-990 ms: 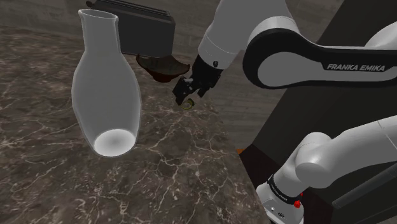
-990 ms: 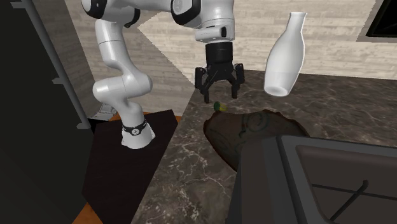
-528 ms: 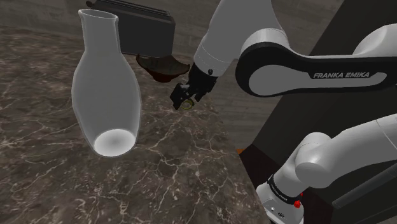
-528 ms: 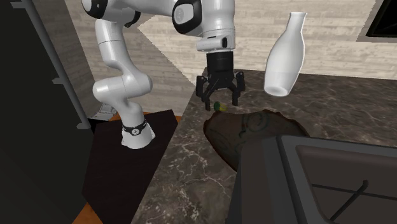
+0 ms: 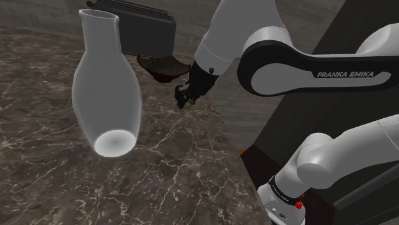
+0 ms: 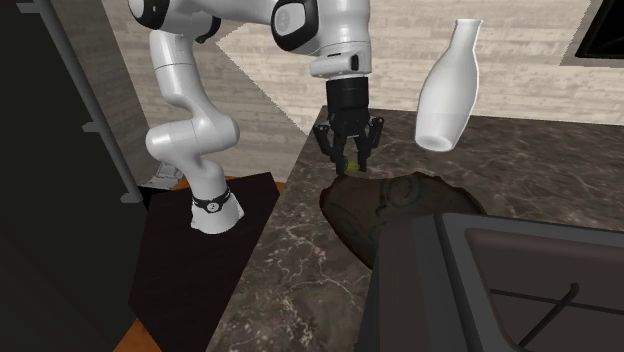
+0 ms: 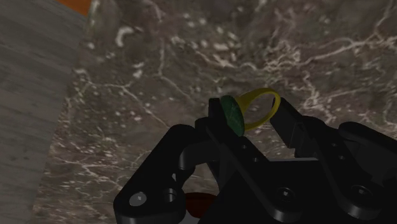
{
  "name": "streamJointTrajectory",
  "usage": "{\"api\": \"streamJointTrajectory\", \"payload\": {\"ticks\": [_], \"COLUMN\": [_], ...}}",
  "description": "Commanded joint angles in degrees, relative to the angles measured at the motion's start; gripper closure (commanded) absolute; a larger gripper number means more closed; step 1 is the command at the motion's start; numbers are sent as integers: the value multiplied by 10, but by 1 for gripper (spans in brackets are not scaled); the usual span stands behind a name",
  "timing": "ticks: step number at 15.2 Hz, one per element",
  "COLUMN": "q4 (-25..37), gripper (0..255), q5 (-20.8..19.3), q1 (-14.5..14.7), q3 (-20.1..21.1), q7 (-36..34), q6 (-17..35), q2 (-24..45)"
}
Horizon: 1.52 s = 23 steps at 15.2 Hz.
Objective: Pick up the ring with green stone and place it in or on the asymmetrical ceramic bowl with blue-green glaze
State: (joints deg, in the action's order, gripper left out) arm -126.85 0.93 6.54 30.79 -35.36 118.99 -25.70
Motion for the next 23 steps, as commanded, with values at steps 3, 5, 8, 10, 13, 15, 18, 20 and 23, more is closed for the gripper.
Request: {"api": "streamJointTrajectory", "payload": {"ticks": [3, 5, 8, 10, 13, 15, 18, 20, 23], "q4": [-2, -1, 8, 23, 46, 62, 87, 105, 131], "gripper": [255, 255, 255, 255, 255, 255, 255, 255, 255], "q5": [-2, -2, 0, 0, -1, -1, -3, -4, -6], "q1": [-2, -2, -1, -2, -3, -4, -5, -7, -9], "q3": [0, 1, -3, -5, -8, -10, -12, -13, -14], "q7": [0, -1, 3, 6, 9, 11, 13, 15, 17], "q6": [-3, -3, -17, -32, -54, -69, -92, -107, -129], "q2": [4, 4, -1, -1, 0, 1, 3, 5, 10]}}
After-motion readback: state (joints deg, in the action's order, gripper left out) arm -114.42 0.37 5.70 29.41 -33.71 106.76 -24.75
